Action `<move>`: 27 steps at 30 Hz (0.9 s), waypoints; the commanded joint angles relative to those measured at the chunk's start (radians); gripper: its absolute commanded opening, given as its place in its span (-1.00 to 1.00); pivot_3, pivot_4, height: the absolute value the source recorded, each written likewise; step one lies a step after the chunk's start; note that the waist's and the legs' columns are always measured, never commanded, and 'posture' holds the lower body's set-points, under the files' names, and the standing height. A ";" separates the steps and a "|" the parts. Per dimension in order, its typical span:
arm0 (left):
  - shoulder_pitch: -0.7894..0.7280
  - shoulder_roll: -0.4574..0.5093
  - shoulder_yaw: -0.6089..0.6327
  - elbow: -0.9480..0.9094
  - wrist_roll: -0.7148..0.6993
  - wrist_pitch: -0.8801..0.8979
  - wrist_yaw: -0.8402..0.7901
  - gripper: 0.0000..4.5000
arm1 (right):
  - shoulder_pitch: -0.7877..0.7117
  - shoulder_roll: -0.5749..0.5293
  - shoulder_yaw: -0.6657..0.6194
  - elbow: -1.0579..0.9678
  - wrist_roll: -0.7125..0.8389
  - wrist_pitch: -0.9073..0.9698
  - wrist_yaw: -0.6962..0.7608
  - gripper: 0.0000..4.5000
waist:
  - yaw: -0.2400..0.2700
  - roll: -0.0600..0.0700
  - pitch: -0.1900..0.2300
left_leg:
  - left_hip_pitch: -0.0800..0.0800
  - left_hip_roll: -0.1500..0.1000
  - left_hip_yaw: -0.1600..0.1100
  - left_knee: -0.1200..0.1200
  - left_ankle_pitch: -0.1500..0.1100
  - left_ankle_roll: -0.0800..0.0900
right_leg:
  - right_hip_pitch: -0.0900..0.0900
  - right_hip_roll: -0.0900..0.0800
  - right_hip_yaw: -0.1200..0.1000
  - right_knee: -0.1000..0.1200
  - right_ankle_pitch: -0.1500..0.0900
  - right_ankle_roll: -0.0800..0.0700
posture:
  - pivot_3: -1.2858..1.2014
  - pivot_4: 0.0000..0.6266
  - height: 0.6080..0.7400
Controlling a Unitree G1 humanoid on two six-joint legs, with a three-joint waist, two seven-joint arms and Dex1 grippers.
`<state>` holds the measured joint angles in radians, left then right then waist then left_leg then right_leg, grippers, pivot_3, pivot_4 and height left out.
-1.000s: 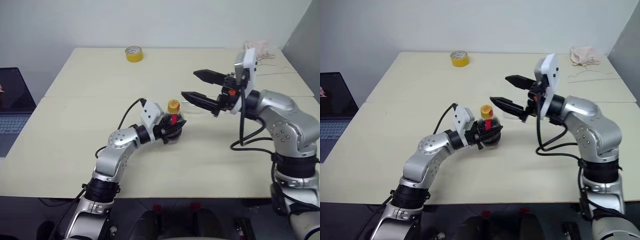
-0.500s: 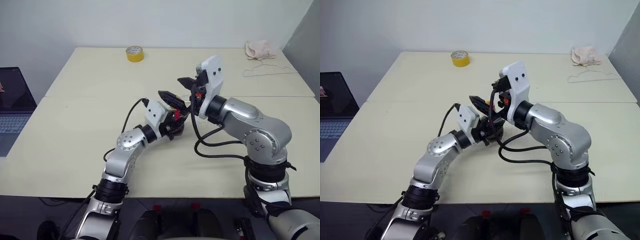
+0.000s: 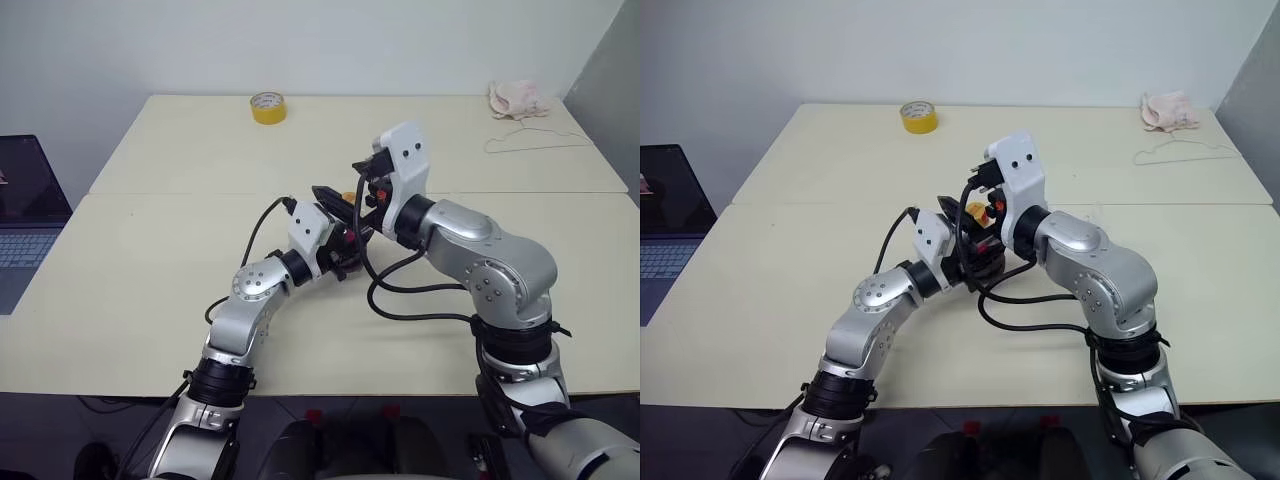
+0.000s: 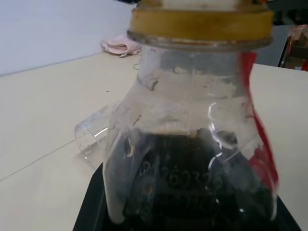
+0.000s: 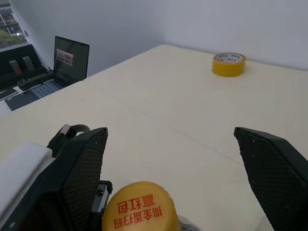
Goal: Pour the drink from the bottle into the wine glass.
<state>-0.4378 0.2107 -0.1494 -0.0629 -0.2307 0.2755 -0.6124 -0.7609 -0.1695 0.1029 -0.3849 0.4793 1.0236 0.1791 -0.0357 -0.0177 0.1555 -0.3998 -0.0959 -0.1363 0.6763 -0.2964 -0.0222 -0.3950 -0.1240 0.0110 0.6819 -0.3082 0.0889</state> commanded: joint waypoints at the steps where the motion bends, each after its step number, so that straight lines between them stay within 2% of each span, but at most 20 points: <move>1: -0.012 -0.001 0.007 -0.040 -0.003 -0.033 -0.001 -0.33 | -0.020 0.014 -0.009 -0.003 -0.031 -0.018 -0.022 1.00 | 0.000 0.000 0.000 | 0.000 0.000 0.000 0.000 0.000 0.000 | 0.000 0.000 0.000 0.000 0.000 0.000 | 0.03 -0.52 1.00; 27: -0.019 0.002 0.012 -0.020 0.000 -0.049 -0.009 -0.35 | 0.049 -0.024 -0.076 -0.072 -0.028 -0.008 -0.017 1.00 | -0.003 0.000 0.000 | 0.000 0.000 0.000 0.000 0.000 0.000 | 0.000 0.000 0.000 0.000 0.000 0.000 | 0.03 -0.52 1.00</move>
<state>-0.4402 0.2111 -0.1601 -0.0553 -0.2254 0.2716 -0.6212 -0.7155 -0.1765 0.0883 -0.4123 0.4563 1.0222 0.1765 -0.0385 -0.0177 0.1555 -0.3999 -0.0958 -0.1361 0.6760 -0.2964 -0.0222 -0.3953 -0.1238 0.0113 0.6819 -0.3082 0.0889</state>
